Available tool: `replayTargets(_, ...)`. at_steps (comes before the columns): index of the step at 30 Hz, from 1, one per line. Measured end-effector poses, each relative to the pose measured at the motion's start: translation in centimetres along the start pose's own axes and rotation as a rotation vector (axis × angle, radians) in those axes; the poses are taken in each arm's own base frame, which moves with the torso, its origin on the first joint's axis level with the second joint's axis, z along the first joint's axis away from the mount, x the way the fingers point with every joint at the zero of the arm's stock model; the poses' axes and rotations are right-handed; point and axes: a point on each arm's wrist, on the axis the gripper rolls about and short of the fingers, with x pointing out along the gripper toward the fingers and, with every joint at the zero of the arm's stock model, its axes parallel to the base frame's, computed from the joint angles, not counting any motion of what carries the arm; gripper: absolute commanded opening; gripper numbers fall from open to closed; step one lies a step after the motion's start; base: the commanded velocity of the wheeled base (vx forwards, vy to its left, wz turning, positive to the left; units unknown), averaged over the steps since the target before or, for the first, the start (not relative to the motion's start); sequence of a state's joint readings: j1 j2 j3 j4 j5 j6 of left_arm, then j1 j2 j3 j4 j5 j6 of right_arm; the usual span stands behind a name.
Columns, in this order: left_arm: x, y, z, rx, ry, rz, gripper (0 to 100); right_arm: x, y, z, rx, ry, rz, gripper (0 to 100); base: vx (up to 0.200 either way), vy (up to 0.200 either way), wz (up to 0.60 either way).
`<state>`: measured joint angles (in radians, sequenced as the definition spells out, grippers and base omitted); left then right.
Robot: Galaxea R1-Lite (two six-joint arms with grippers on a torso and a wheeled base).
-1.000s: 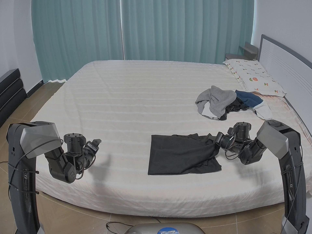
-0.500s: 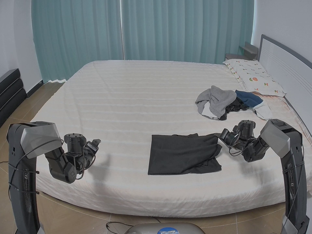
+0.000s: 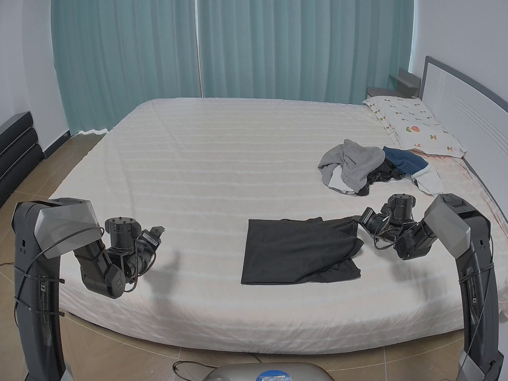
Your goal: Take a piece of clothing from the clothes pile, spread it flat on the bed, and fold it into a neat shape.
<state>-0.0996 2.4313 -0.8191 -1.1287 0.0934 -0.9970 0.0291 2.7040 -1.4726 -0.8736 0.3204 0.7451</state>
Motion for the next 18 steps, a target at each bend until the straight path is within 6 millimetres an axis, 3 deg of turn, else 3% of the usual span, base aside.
replayTargets(1,0.0,0.0,0.0,0.0,0.001,0.0,100,0.1,-0.1,-0.1,0.002,0.002,-0.008,0,0.0,0.0,0.0)
replayTargets(2,0.0,0.0,0.0,0.0,0.0,0.0,100,0.2,-0.2,-0.3,0.002,0.004,-0.011,100,0.0,0.0,0.0)
replayTargets(12,0.0,0.0,0.0,-0.001,0.0,0.001,100,0.3,-0.3,-0.3,0.02,0.0,-0.008,100,0.0,0.0,0.0)
replayTargets(18,0.0,0.0,0.0,-0.001,0.0,0.001,100,-1.3,0.5,-0.1,0.084,-0.008,0.004,100,0.0,0.0,0.0)
